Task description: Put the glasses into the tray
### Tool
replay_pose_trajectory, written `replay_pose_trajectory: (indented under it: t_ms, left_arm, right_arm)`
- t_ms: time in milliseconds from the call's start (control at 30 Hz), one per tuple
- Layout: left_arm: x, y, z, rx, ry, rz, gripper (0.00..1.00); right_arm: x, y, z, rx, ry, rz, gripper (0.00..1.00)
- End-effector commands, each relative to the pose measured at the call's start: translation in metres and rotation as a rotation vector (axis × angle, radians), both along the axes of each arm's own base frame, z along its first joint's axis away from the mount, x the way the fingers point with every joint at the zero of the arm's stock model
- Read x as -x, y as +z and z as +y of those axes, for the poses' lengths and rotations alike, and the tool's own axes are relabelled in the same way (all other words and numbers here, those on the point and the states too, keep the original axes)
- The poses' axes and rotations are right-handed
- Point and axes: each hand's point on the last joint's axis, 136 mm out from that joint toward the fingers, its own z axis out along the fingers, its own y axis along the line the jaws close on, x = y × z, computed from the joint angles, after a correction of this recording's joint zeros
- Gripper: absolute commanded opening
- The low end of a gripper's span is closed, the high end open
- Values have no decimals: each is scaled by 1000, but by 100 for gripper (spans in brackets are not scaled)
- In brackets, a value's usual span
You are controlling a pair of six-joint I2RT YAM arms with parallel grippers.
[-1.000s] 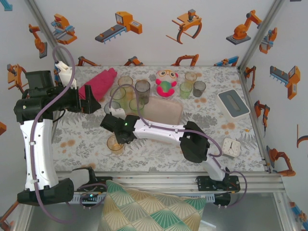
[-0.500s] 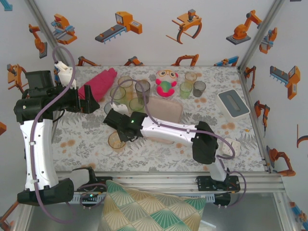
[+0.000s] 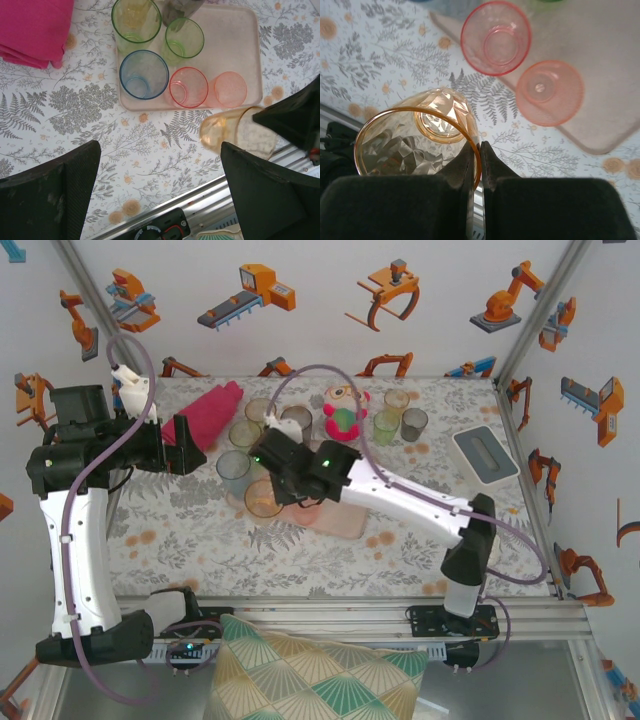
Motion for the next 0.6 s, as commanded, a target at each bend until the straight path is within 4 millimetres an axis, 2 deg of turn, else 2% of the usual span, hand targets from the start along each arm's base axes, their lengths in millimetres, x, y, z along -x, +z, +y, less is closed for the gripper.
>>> replay_pose_trajectory:
  t_ms: [0, 233, 400, 567]
  left_arm:
    - [4, 8, -1, 2, -15, -27, 97]
    - [3, 8, -2, 7, -13, -21, 97]
    - [4, 7, -6, 23, -37, -17, 97]
    - [11, 6, -19, 69, -111, -4, 97]
  right_arm:
    - [-17, 28, -34, 4, -55, -65, 8]
    - [-55, 39, -96, 57, -178, -127, 8]
    - [-79, 28, -137, 133, -257, -144, 8]
    - [-97, 6, -158, 175, -301, -121, 9]
